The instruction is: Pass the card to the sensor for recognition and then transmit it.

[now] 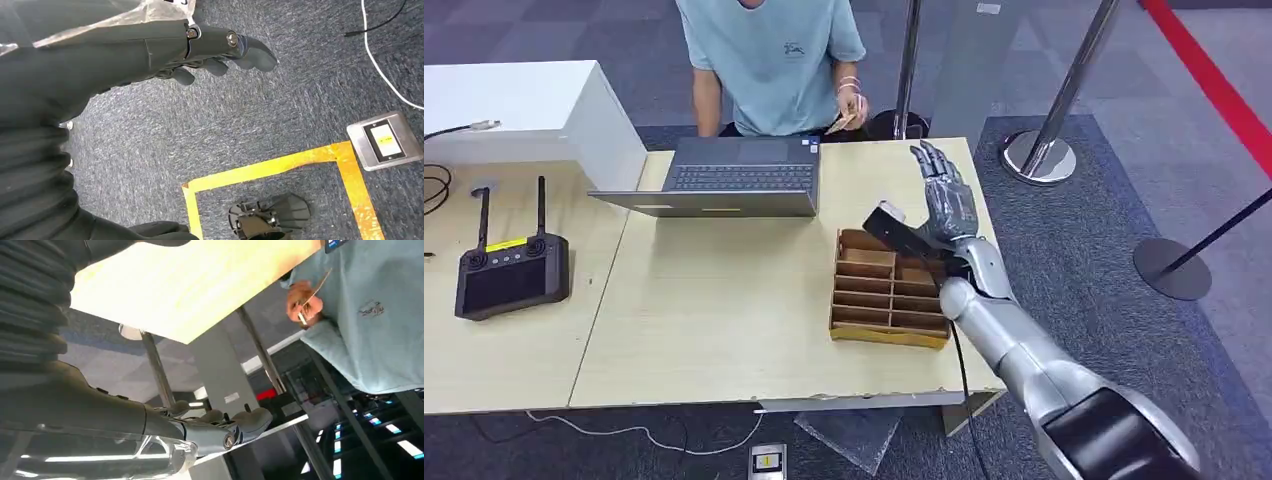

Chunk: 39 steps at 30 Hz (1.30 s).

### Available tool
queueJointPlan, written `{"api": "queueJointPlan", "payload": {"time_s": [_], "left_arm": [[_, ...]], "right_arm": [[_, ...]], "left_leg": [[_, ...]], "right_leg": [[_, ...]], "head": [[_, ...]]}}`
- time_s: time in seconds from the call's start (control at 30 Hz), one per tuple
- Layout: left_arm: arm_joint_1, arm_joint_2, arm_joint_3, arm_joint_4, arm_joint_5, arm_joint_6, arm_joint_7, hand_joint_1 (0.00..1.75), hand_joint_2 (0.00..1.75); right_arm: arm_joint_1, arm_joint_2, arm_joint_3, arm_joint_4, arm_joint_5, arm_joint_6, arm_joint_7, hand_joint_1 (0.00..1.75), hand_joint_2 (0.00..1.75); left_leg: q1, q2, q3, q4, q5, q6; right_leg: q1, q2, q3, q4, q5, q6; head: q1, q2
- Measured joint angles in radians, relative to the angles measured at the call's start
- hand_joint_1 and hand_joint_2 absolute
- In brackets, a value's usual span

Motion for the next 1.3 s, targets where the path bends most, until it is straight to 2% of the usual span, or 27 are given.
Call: {"api": "queueJointPlan", "payload": {"time_s": [0.5,0.7,0.83,0.93,1.03,1.23,1.3], "left_arm": [[0.000,-0.001,0.000,0.000,0.004,0.000,-0.001,0.00,1.75],[0.012,0.000,0.000,0.000,0.021,0.003,-0.010,0.00,1.75],[0.017,0.002,0.001,0.000,0.029,0.008,-0.018,0.00,1.75],[0.021,0.002,0.003,0.000,0.034,0.010,-0.020,0.00,1.75],[0.026,0.003,0.007,0.000,0.039,0.011,-0.025,0.00,1.75],[0.034,0.009,0.017,0.002,0.056,0.012,-0.035,0.00,1.75],[0.035,0.010,0.019,0.002,0.057,0.013,-0.036,0.00,1.75]], "right_arm": [[0.031,0.006,-0.056,-0.030,0.015,-0.001,-0.024,0.00,1.75],[0.089,-0.029,-0.063,-0.188,0.023,-0.002,0.111,0.00,1.75],[0.142,-0.059,-0.069,-0.321,0.055,-0.003,0.173,0.00,1.75],[0.174,-0.087,-0.069,-0.408,0.024,0.001,0.206,0.00,1.75],[0.194,-0.115,-0.068,-0.496,-0.026,0.031,0.229,0.00,1.75],[0.197,-0.160,-0.055,-0.625,-0.014,0.196,0.317,0.00,1.75],[0.198,-0.175,-0.043,-0.655,-0.014,0.224,0.330,0.00,1.75]], "left_leg": [[0.000,0.000,0.000,0.000,0.000,0.000],[0.000,0.000,0.000,0.000,0.000,0.000],[0.000,0.000,0.000,0.000,0.000,0.000],[0.000,0.000,0.000,0.000,0.000,0.000],[0.000,0.000,0.000,0.000,0.000,0.000],[0.000,0.000,0.001,0.000,0.000,0.000],[0.000,0.000,0.001,0.000,0.000,0.000]], "right_leg": [[0.000,0.000,0.000,0.000,0.000,0.000],[0.000,0.000,0.000,0.000,0.000,0.000],[0.000,0.000,0.000,0.000,0.000,0.000],[0.000,0.000,0.000,0.000,0.000,0.000],[0.000,0.000,0.000,0.000,0.000,0.000],[0.000,0.000,0.001,0.000,0.000,0.000],[0.000,0.000,0.000,0.000,0.000,0.000]], "head": [[0.000,0.000],[0.000,0.000],[0.000,0.000],[0.000,0.000],[0.000,0.000],[0.000,0.000],[0.000,0.000]]}}
